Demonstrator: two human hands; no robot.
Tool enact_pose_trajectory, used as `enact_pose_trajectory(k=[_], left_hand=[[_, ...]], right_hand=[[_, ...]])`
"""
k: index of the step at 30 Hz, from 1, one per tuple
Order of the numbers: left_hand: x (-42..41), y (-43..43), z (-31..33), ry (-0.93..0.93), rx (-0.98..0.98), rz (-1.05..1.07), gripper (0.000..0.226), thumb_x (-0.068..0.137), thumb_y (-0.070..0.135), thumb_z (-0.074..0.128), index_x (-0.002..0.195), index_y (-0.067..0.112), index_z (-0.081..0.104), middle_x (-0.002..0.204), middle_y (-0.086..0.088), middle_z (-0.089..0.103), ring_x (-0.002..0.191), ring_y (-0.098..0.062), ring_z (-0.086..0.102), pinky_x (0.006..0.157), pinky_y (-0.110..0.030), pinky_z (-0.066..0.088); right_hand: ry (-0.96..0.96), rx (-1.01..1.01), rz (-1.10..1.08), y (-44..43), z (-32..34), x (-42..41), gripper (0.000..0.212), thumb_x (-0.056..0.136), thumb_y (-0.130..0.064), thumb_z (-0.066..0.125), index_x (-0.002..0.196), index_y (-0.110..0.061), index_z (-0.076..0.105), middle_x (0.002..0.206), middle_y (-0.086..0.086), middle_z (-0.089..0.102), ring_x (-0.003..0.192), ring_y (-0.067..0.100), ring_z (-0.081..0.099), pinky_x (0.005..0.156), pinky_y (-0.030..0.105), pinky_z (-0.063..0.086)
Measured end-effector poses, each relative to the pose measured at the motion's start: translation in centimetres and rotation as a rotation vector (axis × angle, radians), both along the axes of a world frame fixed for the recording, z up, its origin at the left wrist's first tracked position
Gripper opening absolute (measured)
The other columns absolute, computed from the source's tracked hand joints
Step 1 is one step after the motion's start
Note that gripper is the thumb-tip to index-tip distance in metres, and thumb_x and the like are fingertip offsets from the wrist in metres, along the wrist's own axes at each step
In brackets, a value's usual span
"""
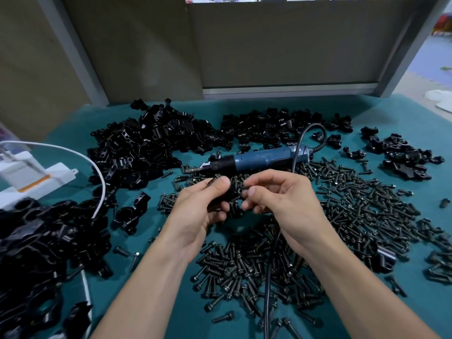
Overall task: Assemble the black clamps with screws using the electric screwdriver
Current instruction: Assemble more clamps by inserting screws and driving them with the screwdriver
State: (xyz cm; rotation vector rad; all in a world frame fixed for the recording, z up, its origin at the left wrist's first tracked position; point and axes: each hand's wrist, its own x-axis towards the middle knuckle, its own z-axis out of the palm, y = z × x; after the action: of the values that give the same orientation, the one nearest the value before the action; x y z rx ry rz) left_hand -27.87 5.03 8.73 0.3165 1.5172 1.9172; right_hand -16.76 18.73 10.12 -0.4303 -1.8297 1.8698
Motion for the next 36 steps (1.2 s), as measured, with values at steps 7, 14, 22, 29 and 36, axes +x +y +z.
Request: enact_pose_trajectory(k=[7,14,22,29,36], left_hand=[[-0.7,-0.5,-0.1,-0.097,0.081,-0.133,0.045,0.081,0.024,0.074,0.12,0.002,0.072,0.108,-0.016,0.077,0.09,-0.021,0.074,0.077,-0.029,0.062],[-0.4,-0.2,0.3,-0.1,0.093,-0.143,0.039,0.077,0.019,0.074,0.112,0.002,0.072,0.097,-0.011,0.078,0.081,-0.017,0.073,0.07,-0.026,0.061],[-0.1,-0.1,0.2,-0.134,0.084,-0.148,0.05,0.076,0.004,0.074,0.126,0.002,0.068,0.116,-0.02,0.076,0.105,-0.029,0.074,0.083,-0.034,0.065],[0.0,-0.2,0.0,-0.036,0.038,-0.037,0.056,0.054,0.004,0.085,0.109,0.006,0.073,0.101,-0.015,0.08,0.091,-0.023,0.077,0.076,-0.024,0.062],[0.3,0.2,0.1,-0.081,0.099,-0.008,0.056,0.054,0.001,0.083,0.109,0.002,0.075,0.104,-0.02,0.079,0.091,-0.026,0.078,0.075,-0.026,0.063]], right_hand=[[0.003,0.057,-0.032,-0.2,-0.4,-0.2,0.009,0.095,0.0,0.069,0.09,-0.007,0.072,0.072,0.012,0.074,0.059,0.023,0.071,0.054,0.025,0.051],[-0.003,0.257,-0.065,0.1,-0.5,-0.2,0.018,0.094,-0.004,0.072,0.083,-0.017,0.075,0.067,0.007,0.073,0.054,0.025,0.069,0.052,0.027,0.051],[-0.119,0.675,-0.096,-0.1,-0.5,0.4,0.018,0.093,-0.015,0.075,0.083,-0.029,0.072,0.067,-0.014,0.068,0.06,0.01,0.066,0.058,0.028,0.056],[-0.247,0.584,-0.112,-0.5,-1.1,-0.1,0.022,0.095,-0.032,0.073,0.074,-0.029,0.066,0.055,-0.008,0.066,0.045,0.006,0.058,0.049,0.023,0.052],[-0.246,0.682,-0.161,-1.0,-1.0,-0.7,0.053,0.103,-0.048,0.051,0.057,-0.022,0.045,0.052,-0.015,0.049,0.05,0.008,0.044,0.047,0.021,0.032]])
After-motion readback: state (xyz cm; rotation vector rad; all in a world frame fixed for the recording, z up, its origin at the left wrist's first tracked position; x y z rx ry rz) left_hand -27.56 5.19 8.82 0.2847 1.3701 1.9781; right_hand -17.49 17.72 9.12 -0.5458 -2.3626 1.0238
